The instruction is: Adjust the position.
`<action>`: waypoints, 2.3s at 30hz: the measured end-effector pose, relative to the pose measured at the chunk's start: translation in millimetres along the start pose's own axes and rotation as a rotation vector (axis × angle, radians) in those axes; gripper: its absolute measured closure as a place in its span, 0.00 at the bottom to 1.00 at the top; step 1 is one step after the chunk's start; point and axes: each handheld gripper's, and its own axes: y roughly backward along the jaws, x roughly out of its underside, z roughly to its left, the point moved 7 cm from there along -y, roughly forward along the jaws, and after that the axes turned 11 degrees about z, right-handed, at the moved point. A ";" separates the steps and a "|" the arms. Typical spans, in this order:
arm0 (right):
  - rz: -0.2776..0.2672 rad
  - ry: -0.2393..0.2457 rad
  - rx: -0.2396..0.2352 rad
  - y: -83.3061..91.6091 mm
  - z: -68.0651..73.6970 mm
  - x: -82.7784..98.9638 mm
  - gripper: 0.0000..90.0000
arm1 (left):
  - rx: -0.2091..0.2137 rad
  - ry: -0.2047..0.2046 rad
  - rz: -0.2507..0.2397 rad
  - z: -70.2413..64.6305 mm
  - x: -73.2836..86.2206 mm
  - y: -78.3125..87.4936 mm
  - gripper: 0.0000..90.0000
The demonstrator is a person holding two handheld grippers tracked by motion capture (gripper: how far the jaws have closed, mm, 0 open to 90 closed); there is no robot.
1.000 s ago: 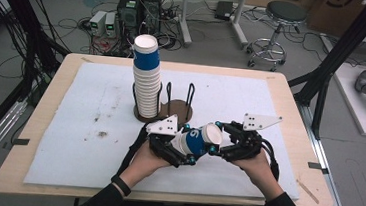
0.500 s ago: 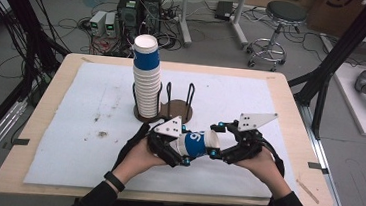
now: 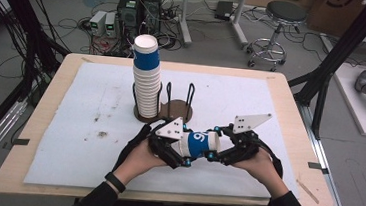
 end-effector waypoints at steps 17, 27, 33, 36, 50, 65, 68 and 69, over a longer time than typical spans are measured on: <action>-0.174 -0.031 -0.099 14.6 -1.0 -4.6 0.33 | 0.144 0.133 -0.247 2.4 -5.3 11.2 0.18; -0.057 -0.010 -0.053 9.9 -1.6 1.0 0.25 | 0.117 0.064 -0.121 -0.1 -5.1 14.6 0.22; 0.003 0.059 0.003 14.6 1.2 -0.2 0.24 | 0.103 0.038 -0.040 -1.0 -4.3 14.1 0.22; 0.042 0.100 0.019 15.0 4.0 -0.2 0.24 | 0.091 0.024 0.004 -1.1 -4.0 14.1 0.22; 0.122 0.143 0.024 0.0 3.1 9.7 0.31 | 0.096 0.036 -0.024 -3.2 -7.5 13.6 0.19; -0.092 0.049 -0.087 8.0 1.8 1.8 0.33 | 0.188 0.203 -0.310 3.1 -16.8 24.2 0.17; -0.096 0.047 -0.090 7.9 2.4 1.6 0.33 | 0.195 0.201 -0.313 3.3 -16.8 25.8 0.19; -0.095 0.045 -0.090 7.5 2.5 1.6 0.33 | 0.190 0.195 -0.306 3.4 -16.5 25.9 0.20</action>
